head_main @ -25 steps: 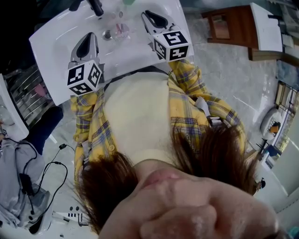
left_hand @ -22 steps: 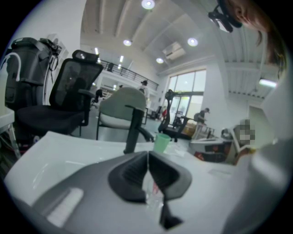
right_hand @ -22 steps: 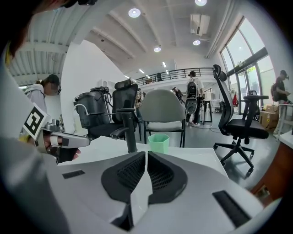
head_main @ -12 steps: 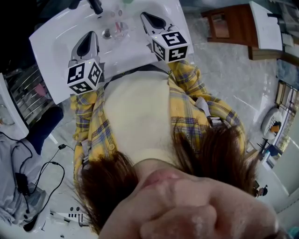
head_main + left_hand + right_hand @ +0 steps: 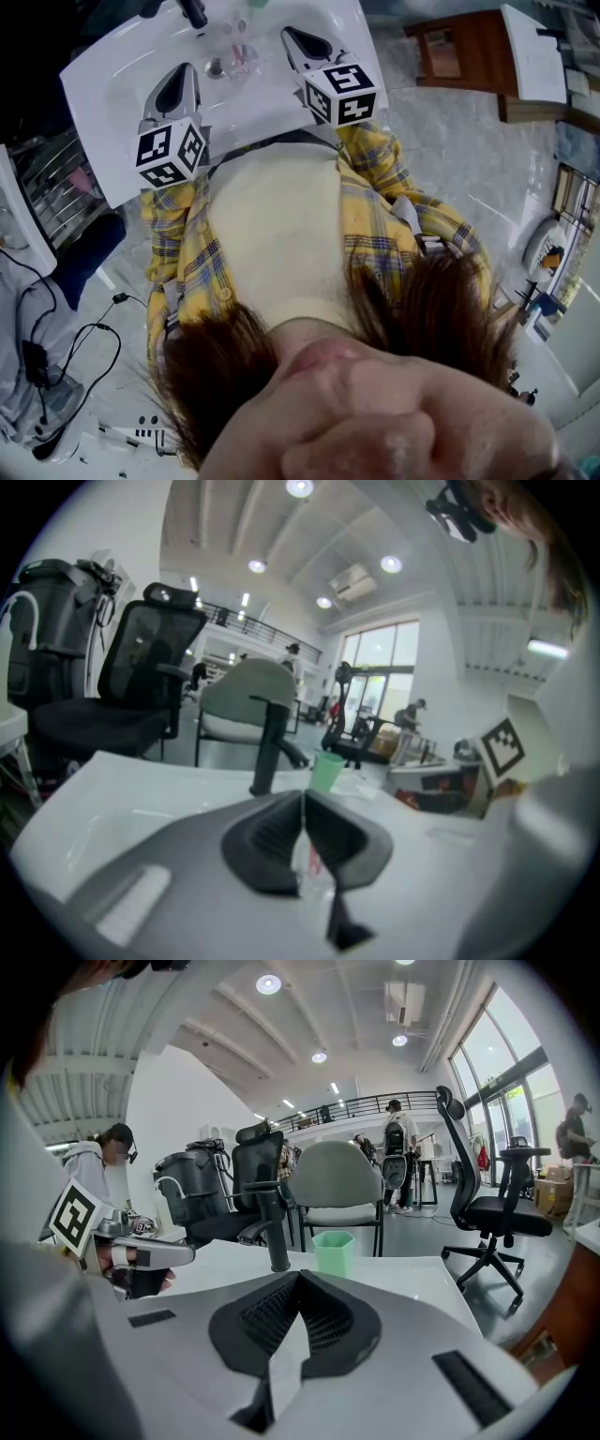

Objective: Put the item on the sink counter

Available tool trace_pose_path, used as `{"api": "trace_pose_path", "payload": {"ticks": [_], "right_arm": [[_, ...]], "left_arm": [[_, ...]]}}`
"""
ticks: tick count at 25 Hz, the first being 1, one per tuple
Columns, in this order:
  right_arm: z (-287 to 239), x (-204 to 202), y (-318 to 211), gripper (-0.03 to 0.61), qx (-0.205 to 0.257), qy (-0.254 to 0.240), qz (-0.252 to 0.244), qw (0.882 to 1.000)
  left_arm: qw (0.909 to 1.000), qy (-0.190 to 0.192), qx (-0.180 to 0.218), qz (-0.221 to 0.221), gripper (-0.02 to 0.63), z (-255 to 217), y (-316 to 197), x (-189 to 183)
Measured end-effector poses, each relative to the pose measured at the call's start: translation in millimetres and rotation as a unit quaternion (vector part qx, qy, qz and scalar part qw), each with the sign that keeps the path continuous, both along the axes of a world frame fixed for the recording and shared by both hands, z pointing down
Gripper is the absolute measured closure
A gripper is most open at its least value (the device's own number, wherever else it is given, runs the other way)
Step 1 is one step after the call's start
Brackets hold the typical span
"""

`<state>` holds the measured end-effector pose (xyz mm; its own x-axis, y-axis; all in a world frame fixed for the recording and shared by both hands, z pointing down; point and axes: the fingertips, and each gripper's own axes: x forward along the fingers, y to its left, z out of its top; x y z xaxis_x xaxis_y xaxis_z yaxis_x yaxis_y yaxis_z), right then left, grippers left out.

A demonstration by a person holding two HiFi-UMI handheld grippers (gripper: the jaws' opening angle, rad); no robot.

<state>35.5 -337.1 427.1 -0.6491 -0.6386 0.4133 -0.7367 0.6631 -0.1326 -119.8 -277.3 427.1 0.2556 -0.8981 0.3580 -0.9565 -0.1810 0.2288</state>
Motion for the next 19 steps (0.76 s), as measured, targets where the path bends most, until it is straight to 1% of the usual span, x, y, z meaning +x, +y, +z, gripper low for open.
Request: {"api": "trace_pose_path", "payload": {"ticks": [19], "right_arm": [[-4, -13, -4, 0.565, 0.005, 0.008, -0.029, 1.000]], "left_arm": [[1.0000, 0.004, 0.003, -0.002, 0.606, -3, -4, 2]]}}
